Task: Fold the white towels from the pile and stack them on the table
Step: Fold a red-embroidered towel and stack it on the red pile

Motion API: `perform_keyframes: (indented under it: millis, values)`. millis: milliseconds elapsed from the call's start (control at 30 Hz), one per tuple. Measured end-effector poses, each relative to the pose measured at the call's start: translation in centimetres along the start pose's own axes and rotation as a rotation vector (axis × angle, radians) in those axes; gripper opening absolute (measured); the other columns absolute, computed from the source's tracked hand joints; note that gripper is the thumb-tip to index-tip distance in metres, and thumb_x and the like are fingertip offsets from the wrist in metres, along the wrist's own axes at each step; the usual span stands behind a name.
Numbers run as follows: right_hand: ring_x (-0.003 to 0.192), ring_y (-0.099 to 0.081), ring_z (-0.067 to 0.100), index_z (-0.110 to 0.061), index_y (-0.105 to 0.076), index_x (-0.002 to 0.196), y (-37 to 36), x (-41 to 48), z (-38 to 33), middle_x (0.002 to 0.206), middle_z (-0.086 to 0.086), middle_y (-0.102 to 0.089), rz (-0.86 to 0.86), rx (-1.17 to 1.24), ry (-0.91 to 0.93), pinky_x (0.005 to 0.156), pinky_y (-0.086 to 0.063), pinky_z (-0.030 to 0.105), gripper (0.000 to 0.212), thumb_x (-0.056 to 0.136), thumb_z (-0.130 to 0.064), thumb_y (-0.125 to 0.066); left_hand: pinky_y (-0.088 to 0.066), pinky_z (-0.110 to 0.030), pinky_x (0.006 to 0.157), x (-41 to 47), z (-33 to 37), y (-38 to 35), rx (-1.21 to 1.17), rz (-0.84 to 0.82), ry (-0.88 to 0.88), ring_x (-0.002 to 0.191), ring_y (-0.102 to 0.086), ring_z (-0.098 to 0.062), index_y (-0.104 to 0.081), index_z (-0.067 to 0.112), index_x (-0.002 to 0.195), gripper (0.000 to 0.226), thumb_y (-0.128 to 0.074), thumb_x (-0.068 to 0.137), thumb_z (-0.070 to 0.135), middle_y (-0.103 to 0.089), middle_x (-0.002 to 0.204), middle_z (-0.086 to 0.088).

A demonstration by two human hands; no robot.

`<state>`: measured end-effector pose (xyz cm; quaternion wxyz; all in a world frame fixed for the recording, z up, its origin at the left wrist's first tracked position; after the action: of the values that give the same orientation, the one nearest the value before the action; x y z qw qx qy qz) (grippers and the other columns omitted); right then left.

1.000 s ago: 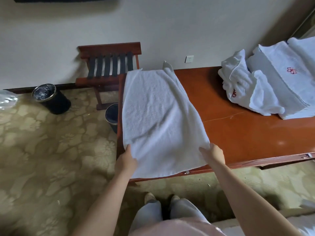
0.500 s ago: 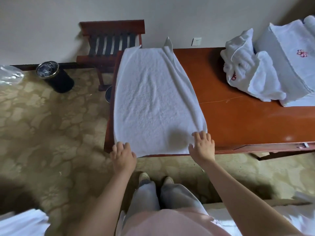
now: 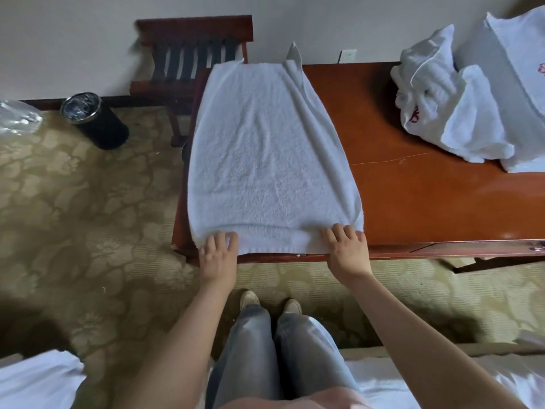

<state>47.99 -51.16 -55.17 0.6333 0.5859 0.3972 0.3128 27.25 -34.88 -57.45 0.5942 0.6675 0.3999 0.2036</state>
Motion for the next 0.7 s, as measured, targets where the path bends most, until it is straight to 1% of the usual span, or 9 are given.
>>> perform_keyframes:
  millis: [100,200,267,367,467,533,567,633,700]
  values:
    - [0.091,-0.055,0.030,-0.013,-0.063,0.109,1.2,-0.1,0.0,0.099,0.006,-0.061,0.054,0.097,-0.014,0.082,-0.040,0.041,0.032,0.077,-0.009,-0.060,-0.045,-0.028,0.077,0.1,0.1,0.1,-0.022,-0.057,-0.046,0.092,-0.051,-0.019,-0.036,0.013,0.128,0.051,-0.059,0.083,0.009,-0.040,0.125,-0.010]
    - [0.083,-0.054,0.028,-0.012,-0.066,0.089,2.6,-0.1,0.4,0.080,0.002,-0.063,0.095,0.131,-0.040,0.074,-0.037,0.036,0.013,0.081,-0.008,-0.057,-0.042,-0.025,0.058,0.3,-0.2,0.4,-0.117,-0.132,-0.044,0.074,-0.048,-0.017,-0.038,0.012,0.127,0.048,-0.055,0.084,-0.001,-0.041,0.121,-0.009]
    - [0.083,-0.050,0.027,-0.013,-0.066,0.081,3.3,-0.4,1.0,0.073,0.000,-0.064,0.103,0.098,-0.071,0.070,-0.033,0.034,0.010,0.081,-0.009,-0.057,-0.042,-0.026,0.055,0.4,-0.8,0.9,-0.184,-0.151,-0.019,0.072,-0.050,-0.017,-0.042,0.013,0.124,0.042,-0.052,0.085,-0.001,-0.043,0.115,-0.009]
    - [0.089,-0.046,0.024,-0.016,-0.066,0.084,3.4,-1.1,2.4,0.076,-0.003,-0.064,0.036,-0.007,-0.148,0.070,-0.028,0.033,0.019,0.084,-0.008,-0.049,-0.048,-0.028,0.058,-0.2,-2.6,1.1,-0.221,-0.157,0.033,0.076,-0.056,-0.021,-0.046,0.012,0.120,0.029,-0.051,0.092,0.016,-0.044,0.112,-0.009]
    - [0.096,-0.044,0.020,-0.022,-0.063,0.088,3.3,-2.1,3.3,0.082,-0.006,-0.064,-0.063,-0.070,-0.189,0.074,-0.029,0.032,0.029,0.085,-0.005,-0.040,-0.052,-0.030,0.063,-1.1,-4.0,0.9,-0.296,-0.206,0.043,0.079,-0.053,-0.019,-0.044,0.015,0.116,0.046,-0.059,0.086,0.046,-0.044,0.112,-0.006]
    - [0.083,-0.046,0.019,-0.021,-0.056,0.084,3.6,-2.4,2.8,0.073,-0.006,-0.057,-0.097,-0.067,-0.182,0.075,-0.035,0.030,0.028,0.081,0.000,-0.038,-0.048,-0.027,0.059,-1.6,-4.2,1.4,-0.291,-0.226,0.002,0.078,-0.052,-0.015,-0.041,0.020,0.112,0.060,-0.065,0.075,0.061,-0.042,0.108,-0.002]
    - [0.073,-0.045,0.019,-0.018,-0.051,0.082,3.7,-2.4,2.6,0.069,-0.005,-0.051,-0.107,-0.036,-0.192,0.073,-0.039,0.030,0.025,0.080,0.002,-0.038,-0.046,-0.025,0.056,-1.8,-4.1,1.6,-0.249,-0.230,-0.027,0.075,-0.051,-0.014,-0.040,0.022,0.110,0.061,-0.066,0.073,0.063,-0.041,0.105,0.000]
    - [0.057,-0.044,0.019,-0.015,-0.043,0.085,3.9,-2.4,2.5,0.069,-0.002,-0.045,-0.102,0.097,-0.255,0.054,-0.039,0.028,0.021,0.081,0.005,-0.038,-0.041,-0.024,0.050,-2.1,-3.9,2.3,-0.132,-0.234,-0.056,0.068,-0.048,-0.012,-0.044,0.020,0.109,0.048,-0.068,0.079,0.048,-0.039,0.103,0.001]
    - [0.052,-0.045,0.018,-0.013,-0.041,0.091,4.2,-2.4,3.1,0.071,0.001,-0.048,-0.047,0.283,-0.348,0.044,-0.030,0.026,0.019,0.087,0.005,-0.037,-0.040,-0.025,0.051,-2.1,-4.4,3.7,-0.064,-0.204,-0.007,0.068,-0.049,-0.014,-0.054,0.016,0.111,0.024,-0.061,0.088,0.019,-0.042,0.107,-0.002]
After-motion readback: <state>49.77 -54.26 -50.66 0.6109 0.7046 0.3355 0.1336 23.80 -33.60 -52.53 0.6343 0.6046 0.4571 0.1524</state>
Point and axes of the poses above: each hand's wrist, its own x-axis towards the middle knuckle, its own y-axis out of the back of the hand, z = x × y, the point moved 8 cm from there along x, towards the middle knuckle
